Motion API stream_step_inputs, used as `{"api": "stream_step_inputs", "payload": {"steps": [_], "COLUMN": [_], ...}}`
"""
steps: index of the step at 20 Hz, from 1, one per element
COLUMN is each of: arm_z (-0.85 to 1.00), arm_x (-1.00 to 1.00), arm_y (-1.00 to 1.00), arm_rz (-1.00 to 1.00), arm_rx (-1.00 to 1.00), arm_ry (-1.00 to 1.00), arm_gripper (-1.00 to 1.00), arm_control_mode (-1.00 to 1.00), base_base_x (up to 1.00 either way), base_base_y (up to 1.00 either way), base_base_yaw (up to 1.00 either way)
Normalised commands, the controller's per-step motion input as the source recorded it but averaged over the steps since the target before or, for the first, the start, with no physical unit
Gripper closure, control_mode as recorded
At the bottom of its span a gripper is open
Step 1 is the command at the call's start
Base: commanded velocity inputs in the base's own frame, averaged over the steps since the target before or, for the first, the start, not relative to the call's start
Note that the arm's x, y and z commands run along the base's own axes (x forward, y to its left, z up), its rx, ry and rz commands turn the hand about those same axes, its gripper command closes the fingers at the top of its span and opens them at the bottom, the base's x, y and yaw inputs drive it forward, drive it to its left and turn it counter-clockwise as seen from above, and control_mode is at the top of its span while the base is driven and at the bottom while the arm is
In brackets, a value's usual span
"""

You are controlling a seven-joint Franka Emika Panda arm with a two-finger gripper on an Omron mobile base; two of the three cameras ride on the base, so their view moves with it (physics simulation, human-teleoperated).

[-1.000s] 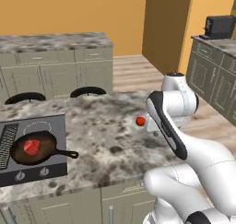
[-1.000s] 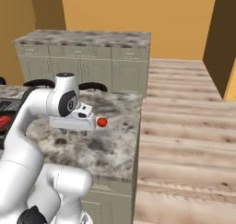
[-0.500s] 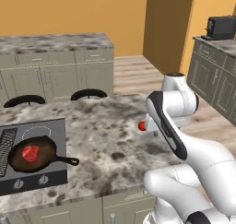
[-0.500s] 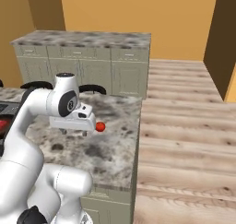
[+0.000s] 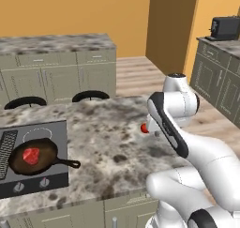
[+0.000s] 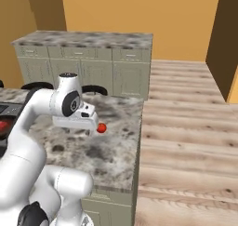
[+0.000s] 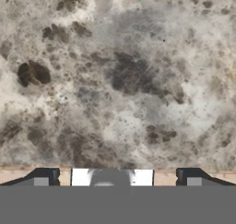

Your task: Place both pans onto different burners. Then place the tomato and the steak on different pans.

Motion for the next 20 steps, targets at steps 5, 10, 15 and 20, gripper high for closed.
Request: {"api": "stream_step_inputs", "payload": {"steps": [5, 10, 15, 20], "arm_z": [0.0, 0.0, -0.03, -0.16], "arm_x": [0.94, 0.88, 0.68, 0.42], "arm_y": [-0.16, -0.19, -0.03, 0.0], "arm_rz": [0.0, 0.0, 0.0, 0.0], "arm_rx": [0.03, 0.02, 0.0, 0.0], "arm_ry": [0.02, 0.0, 0.02, 0.0], "arm_gripper": [-1.0, -1.0, -1.0, -1.0], "arm_control_mode": [-1.0, -1.0, -1.0, -1.0], "base_base_x": [0.0, 0.0, 0.0, 0.0], "base_base_y": [0.0, 0.0, 0.0, 0.0], "base_base_yaw": [0.0, 0.0, 0.0, 0.0]}}
